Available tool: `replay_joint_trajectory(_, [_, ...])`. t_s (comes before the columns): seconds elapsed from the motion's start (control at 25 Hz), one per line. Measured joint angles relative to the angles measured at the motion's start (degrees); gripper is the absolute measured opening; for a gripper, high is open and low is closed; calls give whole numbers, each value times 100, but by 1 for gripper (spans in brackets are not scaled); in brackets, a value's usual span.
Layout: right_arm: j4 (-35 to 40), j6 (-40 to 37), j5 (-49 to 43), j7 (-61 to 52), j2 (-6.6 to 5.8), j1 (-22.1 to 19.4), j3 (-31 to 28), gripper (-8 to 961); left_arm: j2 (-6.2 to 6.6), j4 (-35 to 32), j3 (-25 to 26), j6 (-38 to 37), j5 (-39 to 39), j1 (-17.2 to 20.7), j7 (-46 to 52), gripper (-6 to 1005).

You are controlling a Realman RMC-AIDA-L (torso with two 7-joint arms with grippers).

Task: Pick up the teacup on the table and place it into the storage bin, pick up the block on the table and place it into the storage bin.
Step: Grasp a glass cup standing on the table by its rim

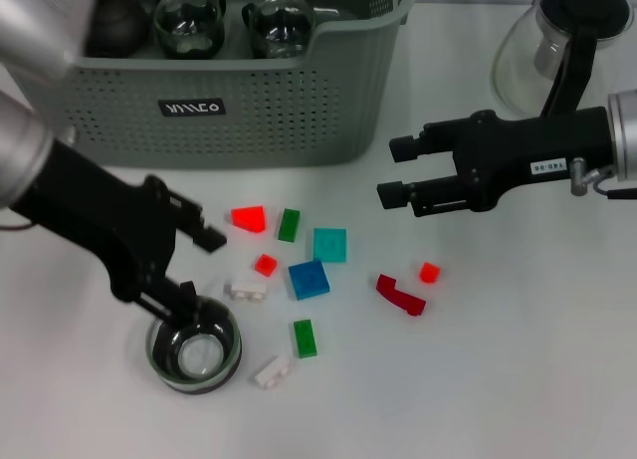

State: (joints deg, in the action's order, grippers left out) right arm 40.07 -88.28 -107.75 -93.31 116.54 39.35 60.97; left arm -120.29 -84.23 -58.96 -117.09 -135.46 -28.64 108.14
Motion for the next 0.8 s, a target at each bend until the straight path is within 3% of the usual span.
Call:
replay_joint_trajectory(0.52, [0, 150, 8, -26, 4, 90, -16, 735, -259, -814, -1365, -90, -684, 362, 486, 809])
replay_joint_trajectory(0.8, [1, 309, 5, 32, 64, 105, -12, 735, -388, -828, -1793, -21, -1019, 494, 392, 809])
